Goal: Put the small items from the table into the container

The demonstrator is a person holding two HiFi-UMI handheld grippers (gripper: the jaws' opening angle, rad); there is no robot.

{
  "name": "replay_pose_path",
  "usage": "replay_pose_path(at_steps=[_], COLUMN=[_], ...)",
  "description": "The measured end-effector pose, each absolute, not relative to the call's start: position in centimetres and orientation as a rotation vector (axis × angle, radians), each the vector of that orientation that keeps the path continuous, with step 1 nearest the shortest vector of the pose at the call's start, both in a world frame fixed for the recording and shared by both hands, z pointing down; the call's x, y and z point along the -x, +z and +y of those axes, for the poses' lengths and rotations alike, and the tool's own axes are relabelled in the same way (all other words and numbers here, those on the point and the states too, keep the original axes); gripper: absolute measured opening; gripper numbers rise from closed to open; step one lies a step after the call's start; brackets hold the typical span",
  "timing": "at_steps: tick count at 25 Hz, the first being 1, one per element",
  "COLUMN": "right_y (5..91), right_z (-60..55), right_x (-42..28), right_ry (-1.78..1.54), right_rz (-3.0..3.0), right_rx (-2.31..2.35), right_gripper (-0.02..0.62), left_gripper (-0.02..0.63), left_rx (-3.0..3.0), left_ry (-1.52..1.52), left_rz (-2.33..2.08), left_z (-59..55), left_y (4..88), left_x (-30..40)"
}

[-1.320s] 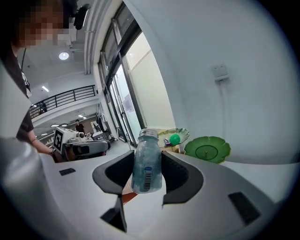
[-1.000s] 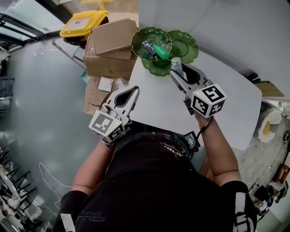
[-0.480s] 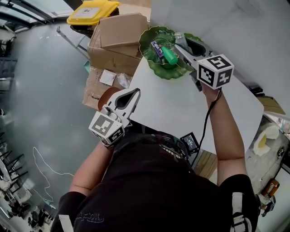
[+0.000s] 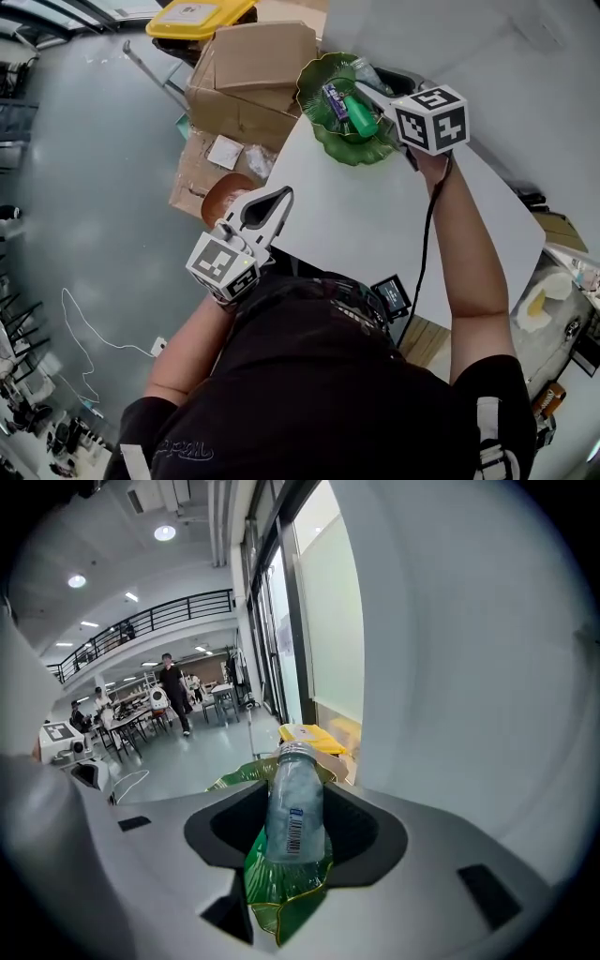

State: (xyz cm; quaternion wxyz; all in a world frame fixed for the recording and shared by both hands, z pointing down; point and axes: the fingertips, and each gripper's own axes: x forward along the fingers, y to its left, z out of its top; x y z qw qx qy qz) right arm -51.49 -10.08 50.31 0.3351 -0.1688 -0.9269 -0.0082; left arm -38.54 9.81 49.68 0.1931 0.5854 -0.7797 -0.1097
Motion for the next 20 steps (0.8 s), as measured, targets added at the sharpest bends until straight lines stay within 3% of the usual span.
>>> replay_pose_path(at_steps=[20], right_y=[49.0], right_z=[-10.7], right_x=[50.9], right_ry=[-0.005], right_rz=[-2.47], right_rx=[0.396], right_gripper=[0.19], left_gripper=[0.007], left_rx=[-1.609], left_ry=[-0.316], left_rz=[-2.223], left_z=[11.3], left_y=[49.7], left_x=[38.5])
